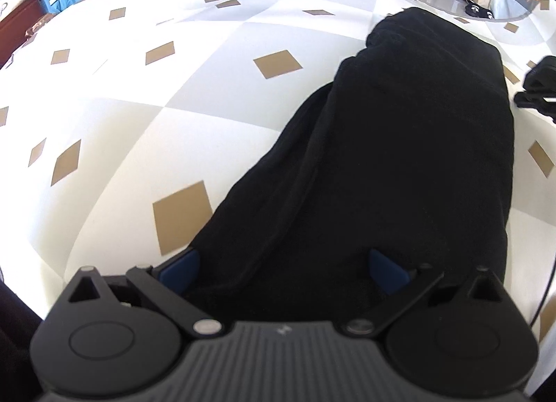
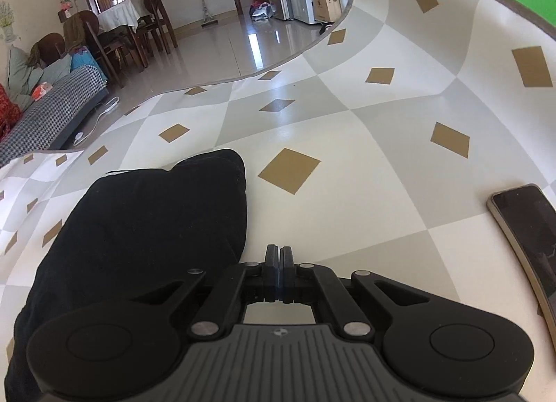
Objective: Fold clothes
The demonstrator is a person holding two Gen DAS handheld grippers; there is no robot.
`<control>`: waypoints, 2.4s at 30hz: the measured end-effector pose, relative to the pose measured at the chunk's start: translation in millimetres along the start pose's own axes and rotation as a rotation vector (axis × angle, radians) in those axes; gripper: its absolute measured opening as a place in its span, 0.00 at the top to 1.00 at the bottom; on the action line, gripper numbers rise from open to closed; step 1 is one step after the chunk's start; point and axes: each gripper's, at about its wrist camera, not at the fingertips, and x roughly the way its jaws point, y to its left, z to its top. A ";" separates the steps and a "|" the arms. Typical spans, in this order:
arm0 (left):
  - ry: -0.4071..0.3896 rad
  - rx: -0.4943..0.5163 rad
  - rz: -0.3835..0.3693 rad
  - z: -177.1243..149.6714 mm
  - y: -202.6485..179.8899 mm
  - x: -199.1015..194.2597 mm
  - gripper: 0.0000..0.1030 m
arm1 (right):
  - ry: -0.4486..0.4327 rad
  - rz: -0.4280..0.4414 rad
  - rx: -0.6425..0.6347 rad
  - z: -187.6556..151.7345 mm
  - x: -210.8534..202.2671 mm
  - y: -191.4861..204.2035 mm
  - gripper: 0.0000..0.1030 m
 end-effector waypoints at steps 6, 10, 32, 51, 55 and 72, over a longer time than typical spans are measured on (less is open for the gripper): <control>-0.011 -0.071 0.067 22.4 20.3 10.6 0.00 | 0.008 0.010 -0.019 -0.9 -3.6 -4.2 1.00; -0.029 -0.101 0.082 26.9 33.0 6.6 0.00 | 0.015 0.015 -0.010 -0.1 -5.7 -6.1 0.98; -0.070 -0.129 0.259 34.8 32.8 3.6 0.00 | 0.017 0.118 0.003 1.9 -10.8 -4.1 0.78; -0.051 0.090 0.068 0.0 -29.6 -3.7 0.00 | -0.034 0.283 0.148 15.0 15.8 -15.6 0.72; -0.027 0.029 0.025 0.9 -18.9 0.5 0.00 | -0.022 0.295 0.156 15.4 24.4 -14.5 0.72; -0.026 0.012 0.009 4.2 -12.3 6.5 0.00 | -0.031 0.206 0.047 12.0 20.9 -0.3 0.93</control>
